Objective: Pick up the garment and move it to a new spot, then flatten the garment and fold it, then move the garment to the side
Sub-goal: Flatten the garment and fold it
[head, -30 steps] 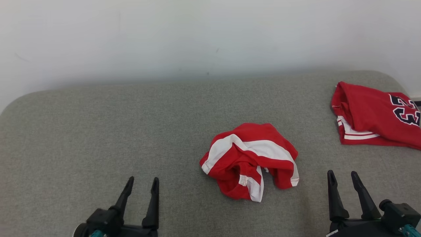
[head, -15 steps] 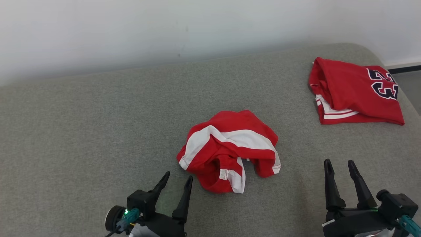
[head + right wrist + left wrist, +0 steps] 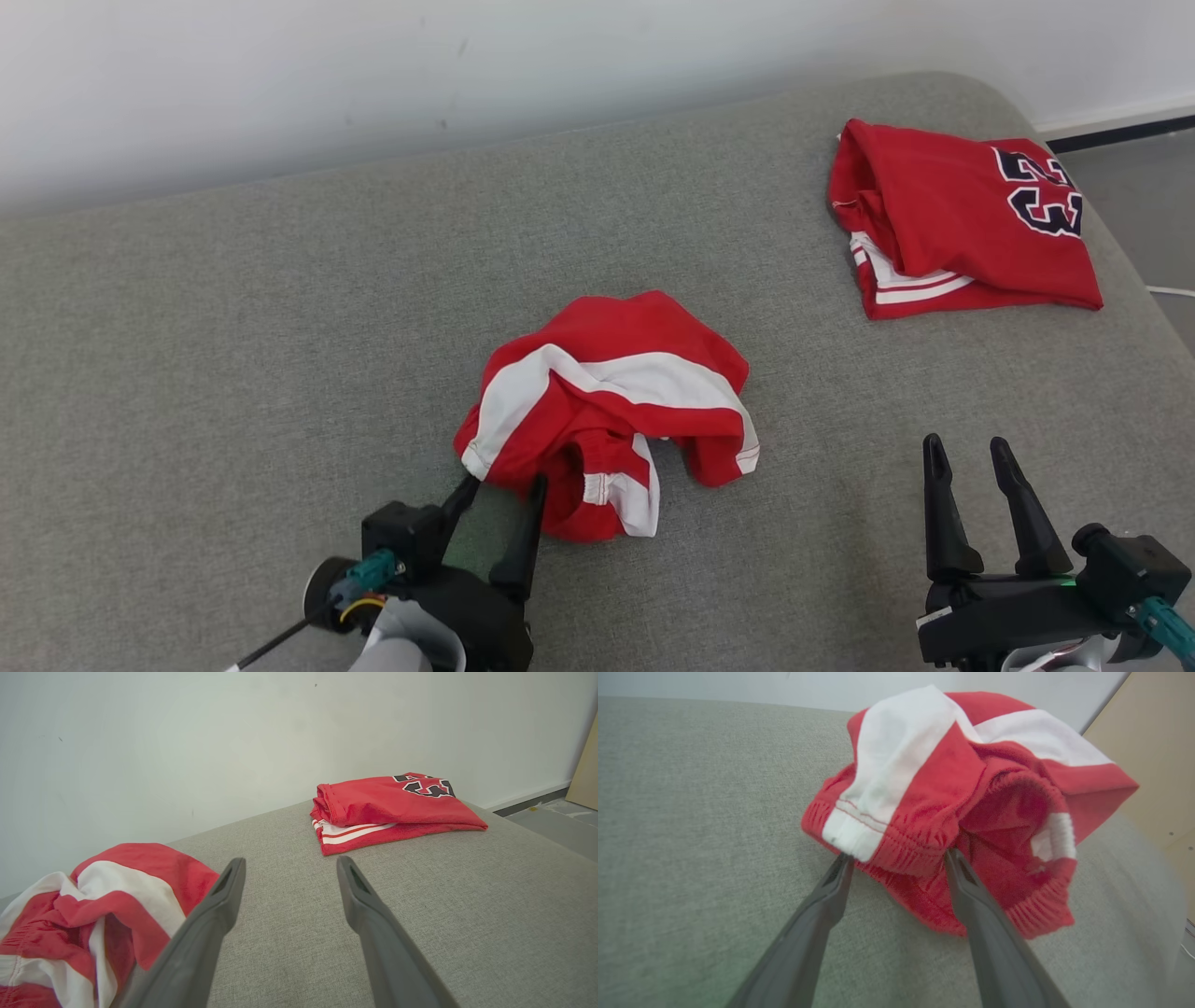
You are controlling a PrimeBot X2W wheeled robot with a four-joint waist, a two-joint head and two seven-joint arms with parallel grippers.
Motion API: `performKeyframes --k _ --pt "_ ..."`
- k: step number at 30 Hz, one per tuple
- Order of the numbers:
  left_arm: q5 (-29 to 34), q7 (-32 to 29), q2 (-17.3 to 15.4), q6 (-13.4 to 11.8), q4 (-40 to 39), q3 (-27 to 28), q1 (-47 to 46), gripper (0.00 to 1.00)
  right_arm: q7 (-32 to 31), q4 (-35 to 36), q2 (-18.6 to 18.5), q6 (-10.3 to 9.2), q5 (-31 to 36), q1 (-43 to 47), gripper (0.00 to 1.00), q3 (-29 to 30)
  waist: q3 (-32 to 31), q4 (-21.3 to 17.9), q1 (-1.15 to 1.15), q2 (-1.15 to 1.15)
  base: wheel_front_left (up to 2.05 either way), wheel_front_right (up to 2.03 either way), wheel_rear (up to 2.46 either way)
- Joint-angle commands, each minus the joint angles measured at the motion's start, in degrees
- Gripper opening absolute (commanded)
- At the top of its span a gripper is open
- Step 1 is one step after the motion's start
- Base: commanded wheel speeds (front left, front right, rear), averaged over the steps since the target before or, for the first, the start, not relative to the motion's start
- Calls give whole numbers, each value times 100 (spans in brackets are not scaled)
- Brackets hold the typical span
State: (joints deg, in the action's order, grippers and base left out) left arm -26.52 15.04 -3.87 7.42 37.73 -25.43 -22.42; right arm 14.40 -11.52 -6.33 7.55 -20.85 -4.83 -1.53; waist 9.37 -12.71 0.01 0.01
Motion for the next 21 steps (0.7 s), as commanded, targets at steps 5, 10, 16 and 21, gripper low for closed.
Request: performKeyframes --k 5,10,16,21 --pt "4 16 -46 6 -347 70 -137 100 41 -3 -31 -16 4 -42 100 12 26 -25 -1 -1 0 0 0" --pt "-97 17 -55 6 -771 298 -55 0 57 -3 -1 -16 25 12 100 37 22 61 -1 -1 0 0 0" --pt "-24 17 -208 6 -1148 559 -308 0 73 -33 15 -16 27 -3 100 -10 -54 168 -1 -1 0 0 0" --pt "92 17 -587 6 -1424 635 -891 0 71 -92 5 -16 33 54 100 -19 -232 266 -1 -1 0 0 0"
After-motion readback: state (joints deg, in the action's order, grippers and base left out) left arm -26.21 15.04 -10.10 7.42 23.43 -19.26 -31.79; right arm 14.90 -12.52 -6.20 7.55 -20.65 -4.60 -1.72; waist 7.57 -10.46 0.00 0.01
